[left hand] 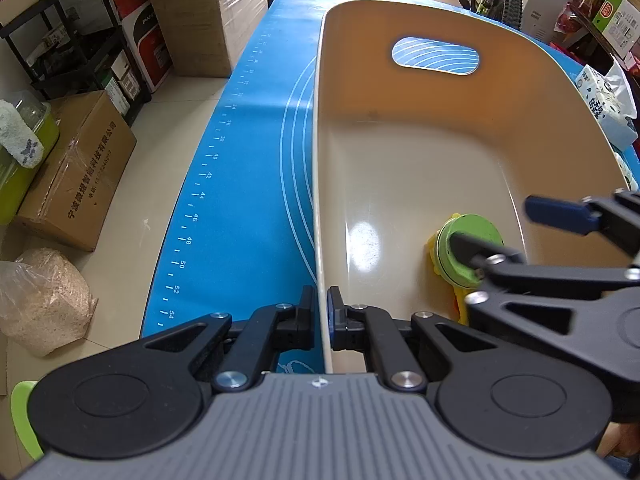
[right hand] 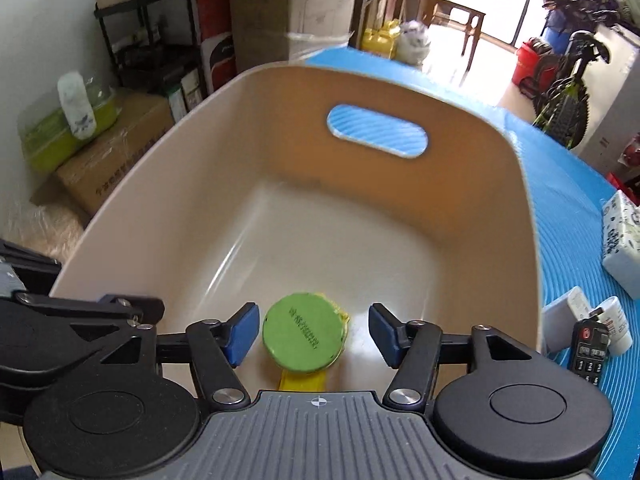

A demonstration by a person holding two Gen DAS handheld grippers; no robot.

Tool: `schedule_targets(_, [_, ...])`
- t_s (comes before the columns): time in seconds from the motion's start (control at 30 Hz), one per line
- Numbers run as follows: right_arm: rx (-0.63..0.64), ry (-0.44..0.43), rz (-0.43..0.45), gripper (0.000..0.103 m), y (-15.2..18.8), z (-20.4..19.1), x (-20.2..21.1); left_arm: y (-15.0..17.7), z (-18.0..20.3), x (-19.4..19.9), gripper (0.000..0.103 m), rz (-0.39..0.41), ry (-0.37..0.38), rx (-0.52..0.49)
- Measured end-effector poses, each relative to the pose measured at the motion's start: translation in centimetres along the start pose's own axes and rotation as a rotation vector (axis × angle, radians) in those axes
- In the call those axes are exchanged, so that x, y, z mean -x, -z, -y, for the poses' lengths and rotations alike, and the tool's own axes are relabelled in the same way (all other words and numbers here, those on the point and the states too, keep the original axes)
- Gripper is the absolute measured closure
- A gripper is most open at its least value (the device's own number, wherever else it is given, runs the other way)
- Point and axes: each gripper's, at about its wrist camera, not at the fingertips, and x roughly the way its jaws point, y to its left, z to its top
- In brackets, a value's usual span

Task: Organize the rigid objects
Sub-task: 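Carry the green tin into the basket and release it, then grasp the black TV remote with the right tool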

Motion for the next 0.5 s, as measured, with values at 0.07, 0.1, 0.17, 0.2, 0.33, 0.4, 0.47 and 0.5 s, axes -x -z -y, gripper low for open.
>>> schedule_targets(0.07, [-0.001, 0.007, 0.035, 0.034, 0.3, 0.4, 0.9, 0.0, 0.1, 0.0, 0.094, 0.0, -0.002, -0.001])
schedule_targets(0.1, [-0.006, 0.004, 0.054, 0.034, 0.5, 0.7, 1.5, 0.1, 0.0, 0.0, 0.094, 0.0, -0.001, -0.001])
schedule_targets(0.17, [-0.015, -0.006, 0.1, 0.028, 0.9, 1.5, 2.7, 0.1, 0.0, 0.0, 0.094, 0.0, -0.001, 0.001])
schedule_targets(0.2, [-0.023, -0.006, 0.124, 0.028, 1.1, 2.0, 3.3, 0.0, 0.0, 0.0, 0.094, 0.0, -0.001, 0.001])
schedule_targets(0.33, [-0.071, 0.001, 0.192, 0.028, 1.8, 4.2, 5.9, 0.1, -0.1, 0.0, 0.094, 0.0, 0.001, 0.002])
schedule_targets(0.4, [-0.086, 0.018, 0.22, 0.027, 2.3, 5.3, 7.2, 0.0, -0.2, 0.0, 0.094, 0.0, 0.002, 0.003])
schedule_targets(0.47, [-0.096, 0.045, 0.238, 0.026, 3.0, 6.7, 8.3, 0.1, -0.3, 0.0, 0.094, 0.0, 0.002, 0.002])
schedule_targets(0.5, [-0.102, 0.061, 0.245, 0.026, 3.3, 7.3, 8.8, 0.0, -0.3, 0.0, 0.094, 0.0, 0.002, 0.003])
